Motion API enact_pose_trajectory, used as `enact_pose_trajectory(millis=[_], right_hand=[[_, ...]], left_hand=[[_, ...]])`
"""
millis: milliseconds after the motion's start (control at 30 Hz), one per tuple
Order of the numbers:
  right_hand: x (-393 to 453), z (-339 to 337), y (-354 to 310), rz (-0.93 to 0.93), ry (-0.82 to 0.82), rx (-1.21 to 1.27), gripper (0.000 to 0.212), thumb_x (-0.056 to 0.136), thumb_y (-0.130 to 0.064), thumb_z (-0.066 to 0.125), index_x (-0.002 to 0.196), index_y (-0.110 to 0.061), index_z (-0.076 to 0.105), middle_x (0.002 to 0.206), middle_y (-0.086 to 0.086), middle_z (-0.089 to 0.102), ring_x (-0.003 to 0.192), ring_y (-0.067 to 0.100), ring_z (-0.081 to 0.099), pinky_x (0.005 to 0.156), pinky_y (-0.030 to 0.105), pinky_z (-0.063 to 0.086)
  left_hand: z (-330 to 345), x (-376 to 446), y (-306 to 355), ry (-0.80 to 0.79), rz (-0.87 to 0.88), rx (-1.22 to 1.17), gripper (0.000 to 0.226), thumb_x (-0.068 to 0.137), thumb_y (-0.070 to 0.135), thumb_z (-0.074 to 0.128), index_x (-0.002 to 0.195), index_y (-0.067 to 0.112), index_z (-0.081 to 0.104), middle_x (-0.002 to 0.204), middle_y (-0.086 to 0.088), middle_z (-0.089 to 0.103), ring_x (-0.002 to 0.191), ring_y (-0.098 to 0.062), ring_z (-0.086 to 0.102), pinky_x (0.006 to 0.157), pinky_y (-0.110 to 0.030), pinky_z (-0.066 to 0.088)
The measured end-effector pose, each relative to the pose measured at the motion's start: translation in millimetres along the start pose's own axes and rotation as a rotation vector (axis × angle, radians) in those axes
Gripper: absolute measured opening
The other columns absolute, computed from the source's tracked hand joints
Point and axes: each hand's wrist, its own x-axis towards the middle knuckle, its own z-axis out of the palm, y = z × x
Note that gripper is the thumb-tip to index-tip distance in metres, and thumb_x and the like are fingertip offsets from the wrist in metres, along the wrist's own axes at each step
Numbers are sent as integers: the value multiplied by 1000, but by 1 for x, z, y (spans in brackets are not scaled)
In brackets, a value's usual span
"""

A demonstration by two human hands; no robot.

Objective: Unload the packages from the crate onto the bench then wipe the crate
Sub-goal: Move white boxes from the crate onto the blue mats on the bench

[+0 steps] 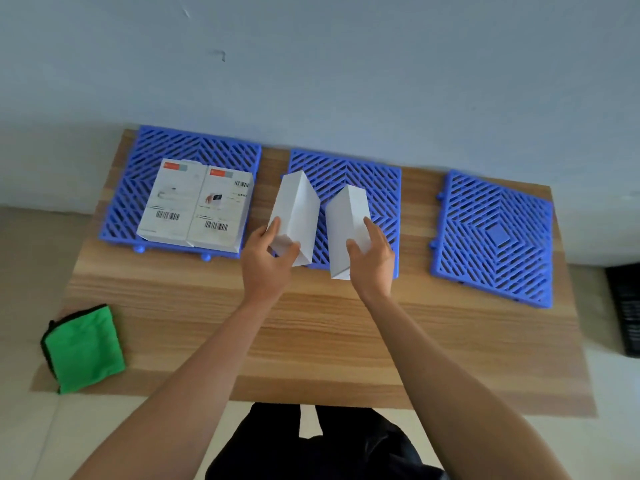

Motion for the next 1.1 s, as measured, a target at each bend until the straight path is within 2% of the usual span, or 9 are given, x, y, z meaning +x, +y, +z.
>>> enact_pose_trajectory(millis=[67, 267, 400, 500, 600, 733, 867, 1033, 1100], right_hand=[[1, 5, 1, 22, -9, 43, 56, 98, -24, 64, 151, -21, 46, 152, -3, 49, 139, 18, 43, 113, 40, 40], [6, 21, 0, 147, -40, 193, 54, 100, -28, 61, 151, -27, 44, 151, -3, 50, 135, 20, 50, 109, 49, 47], [4, 22, 13, 159, -51, 236, 43, 102, -23, 54, 144, -32, 49, 138, -5, 58, 108, 25, 63, 96, 53, 55], [7, 21, 23, 197, -82, 210, 44, 104, -24, 50, 147, -33, 45, 127, 3, 63, 82, 9, 54, 77, 37, 53], [12, 19, 30, 225, -87, 170, 46, 105, -25, 46, 151, -31, 41, 113, -6, 62, 53, -3, 51, 61, 27, 46], [20, 15, 36, 212, -85, 107, 46, 106, -23, 44, 153, -25, 41, 97, -23, 56, 65, 6, 55, 70, 37, 55], [26, 13, 40, 208, -114, 92, 48, 106, -19, 42, 154, -23, 38, 109, -9, 65, 67, 11, 57, 72, 42, 57], [27, 9, 43, 211, -153, 58, 60, 101, -11, 46, 157, -27, 31, 98, -11, 60, 58, -1, 54, 55, 20, 49], [26, 7, 41, 151, -203, 26, 63, 101, -10, 48, 159, -24, 28, 121, -6, 59, 86, 0, 60, 82, 29, 57]], left_hand=[[0, 1, -5, 16, -28, -46, 62, 86, 24, 80, 143, 15, 58, 128, 8, 58, 108, 17, 52, 88, -3, 41], [-7, 1, -23, 41, -271, -237, 62, 90, 25, 73, 148, 24, 52, 129, 6, 64, 112, -6, 65, 90, -37, 61], [-6, -2, -37, -14, -326, -204, 56, 91, 22, 72, 145, 26, 55, 129, 8, 68, 111, -8, 68, 94, -40, 59], [0, -3, -40, -63, -377, -206, 58, 92, 23, 73, 146, 28, 54, 131, 10, 68, 110, -11, 69, 102, -41, 55], [9, 1, -35, -79, -362, -176, 53, 93, 22, 71, 142, 36, 54, 127, 8, 70, 113, -18, 68, 105, -44, 52], [18, 12, -33, -133, -353, -112, 56, 96, 18, 66, 150, 21, 50, 138, 2, 64, 126, -16, 60, 111, -40, 46], [18, 19, -32, -173, -318, -37, 44, 97, 14, 63, 140, 24, 59, 122, 11, 70, 108, -5, 65, 97, -28, 53], [19, 27, -37, -266, -319, 104, 39, 98, 18, 65, 136, 23, 62, 123, 8, 70, 104, -11, 65, 73, -13, 45], [20, 29, -39, -272, -326, 131, 38, 98, 18, 65, 136, 22, 61, 123, 6, 69, 108, -15, 65, 74, -14, 45]])
